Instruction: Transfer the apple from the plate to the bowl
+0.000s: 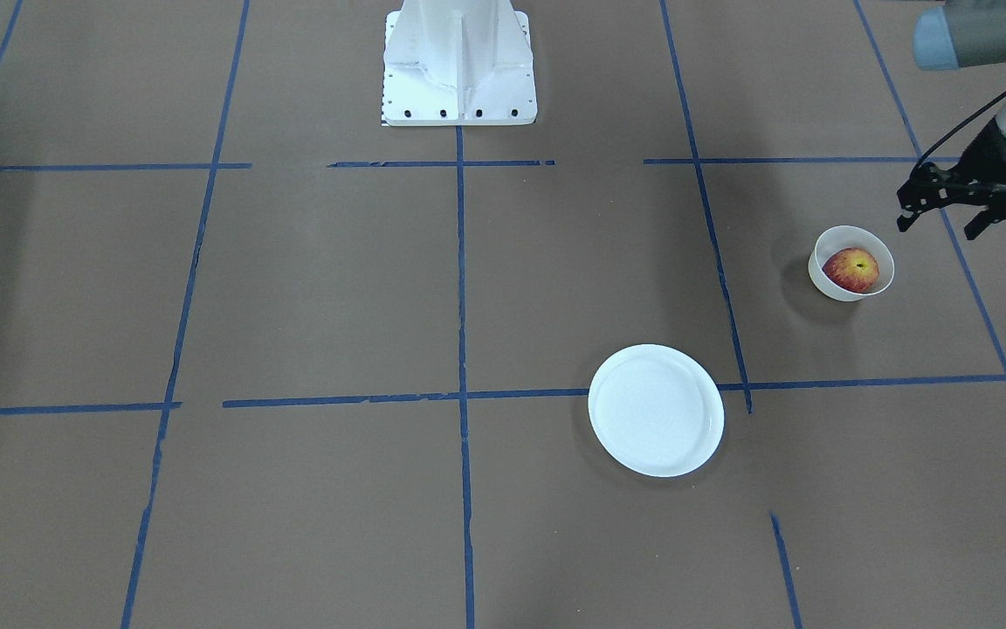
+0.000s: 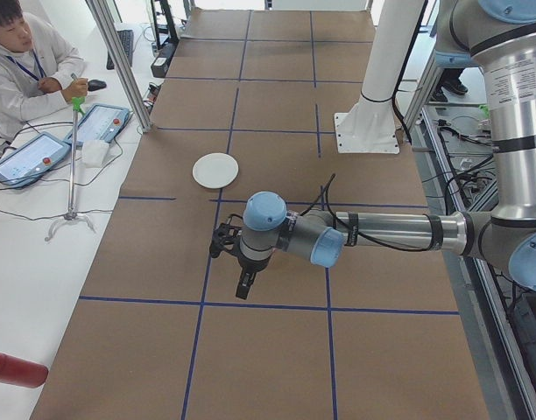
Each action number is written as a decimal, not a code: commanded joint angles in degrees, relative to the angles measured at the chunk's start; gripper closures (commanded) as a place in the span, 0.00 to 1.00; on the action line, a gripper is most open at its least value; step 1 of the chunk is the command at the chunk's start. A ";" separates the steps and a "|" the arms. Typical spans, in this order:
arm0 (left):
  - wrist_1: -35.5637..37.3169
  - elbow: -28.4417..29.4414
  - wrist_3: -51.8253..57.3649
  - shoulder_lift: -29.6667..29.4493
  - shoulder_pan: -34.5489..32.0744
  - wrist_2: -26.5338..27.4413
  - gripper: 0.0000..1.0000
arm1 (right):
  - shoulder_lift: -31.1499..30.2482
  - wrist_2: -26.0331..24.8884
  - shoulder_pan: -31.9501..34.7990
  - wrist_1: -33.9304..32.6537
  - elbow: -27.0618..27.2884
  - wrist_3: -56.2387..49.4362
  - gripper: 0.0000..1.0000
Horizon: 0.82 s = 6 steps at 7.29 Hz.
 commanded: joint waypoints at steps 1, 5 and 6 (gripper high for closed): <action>14.62 -0.42 11.07 -3.57 -9.99 -0.27 0.01 | 0.00 0.00 0.00 0.00 0.04 0.01 0.00; 16.69 1.59 10.55 -3.67 -10.46 -0.79 0.00 | 0.00 0.00 0.00 0.00 -0.04 0.01 0.00; 16.60 2.04 9.94 -3.76 -10.28 -0.79 0.00 | 0.00 0.00 0.00 0.00 -0.04 -0.07 0.00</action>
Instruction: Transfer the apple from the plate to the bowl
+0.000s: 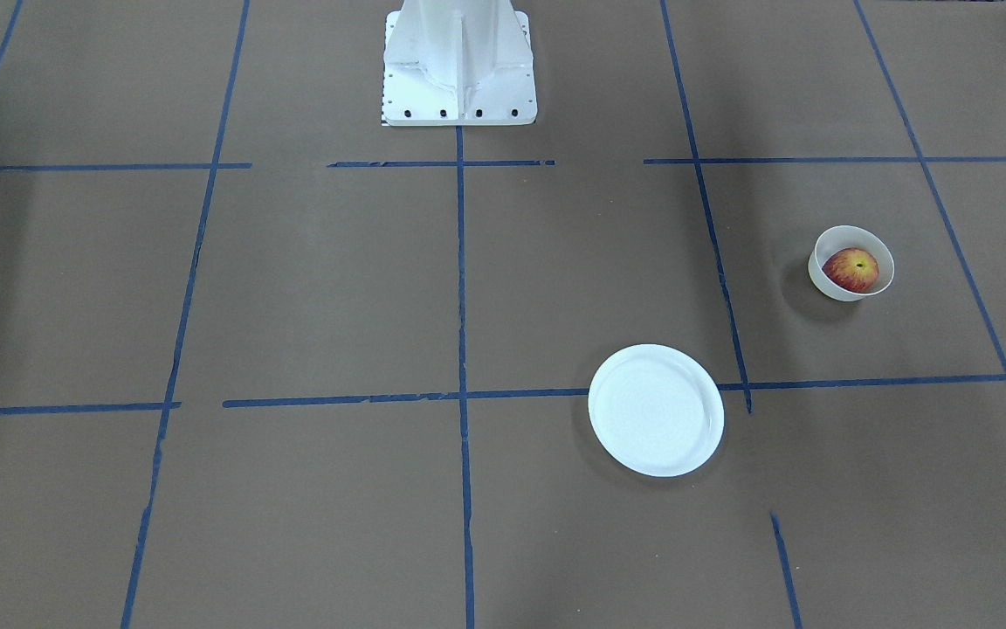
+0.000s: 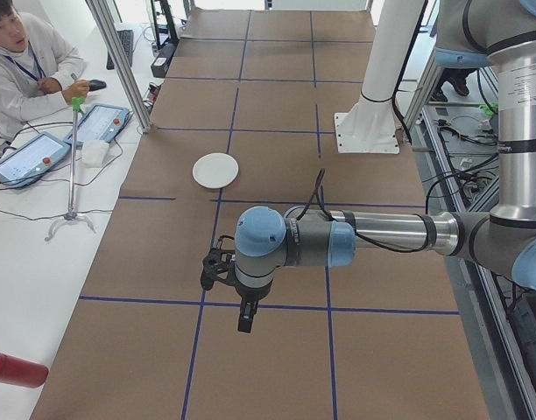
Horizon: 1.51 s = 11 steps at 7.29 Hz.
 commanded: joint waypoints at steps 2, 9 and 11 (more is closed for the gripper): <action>-0.77 0.06 -2.81 0.21 1.17 0.02 0.00 | 0.00 0.00 0.00 0.00 0.00 0.01 0.00; 5.37 -2.94 -2.72 2.41 5.75 -0.25 0.00 | 0.00 0.00 0.00 0.00 0.00 0.02 0.00; 5.39 -2.94 -2.72 2.32 5.75 -3.73 0.00 | 0.00 0.00 0.00 0.00 0.09 0.02 0.00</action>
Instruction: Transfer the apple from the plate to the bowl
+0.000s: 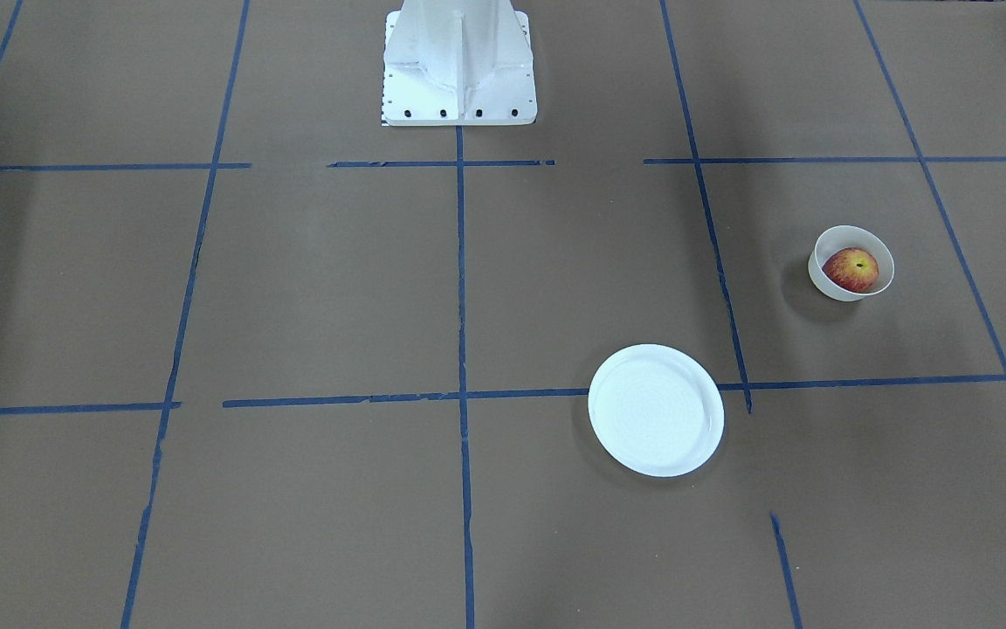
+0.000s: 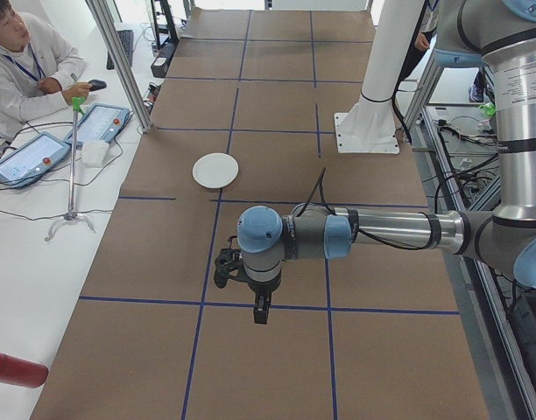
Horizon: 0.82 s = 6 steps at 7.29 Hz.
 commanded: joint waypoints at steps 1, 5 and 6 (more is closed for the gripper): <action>-0.26 0.86 0.00 0.04 0.00 -7.01 0.00 | 0.00 0.00 0.00 0.00 -0.03 0.00 0.00; -0.27 0.61 -0.52 0.30 0.00 -6.53 0.00 | 0.00 0.00 0.00 0.00 0.06 0.00 0.00; -0.27 0.61 -0.53 0.22 0.00 -5.74 0.00 | 0.00 0.00 0.00 0.00 0.06 0.00 0.00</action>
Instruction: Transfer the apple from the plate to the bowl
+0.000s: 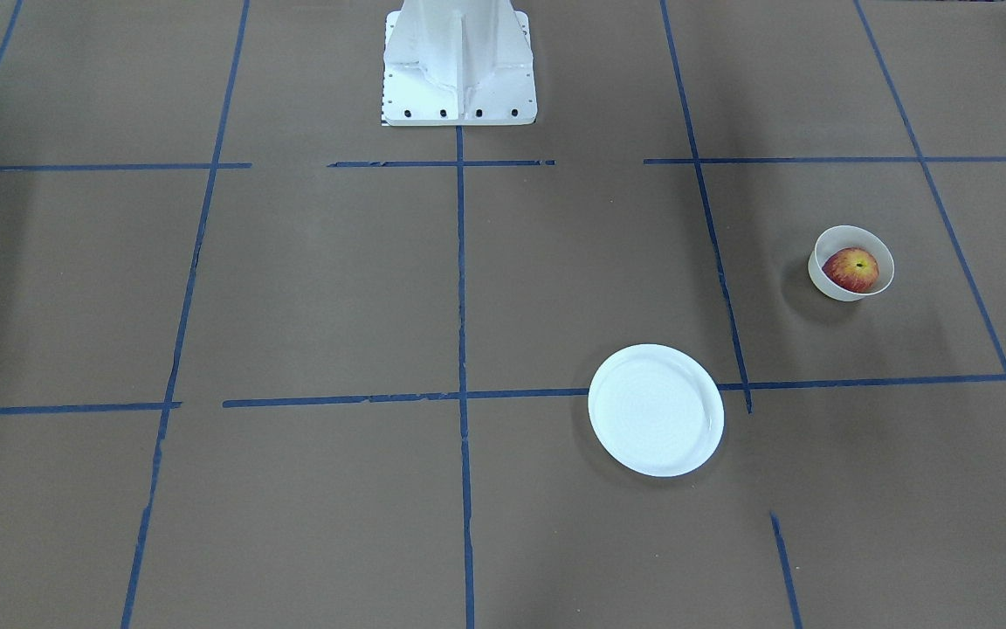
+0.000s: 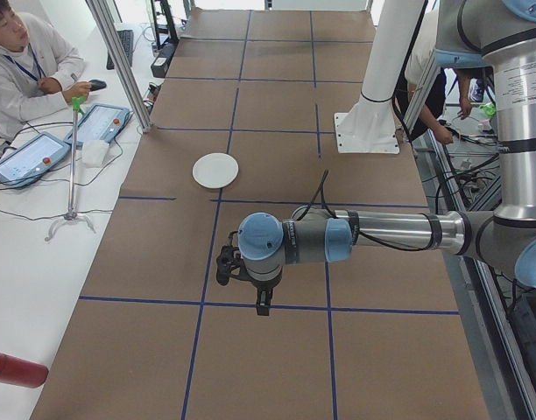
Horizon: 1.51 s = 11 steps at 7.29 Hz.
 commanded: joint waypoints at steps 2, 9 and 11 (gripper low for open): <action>0.30 -0.06 0.01 -0.30 -0.09 5.71 0.00 | 0.00 0.00 0.00 0.00 -0.04 -0.09 0.00; 0.47 -0.06 0.19 0.22 -0.97 3.70 0.00 | 0.00 0.00 0.00 0.00 -0.04 -0.09 0.00; 0.38 -0.41 0.27 -0.21 -0.97 3.70 0.00 | 0.00 0.00 0.00 0.00 -0.04 0.00 0.00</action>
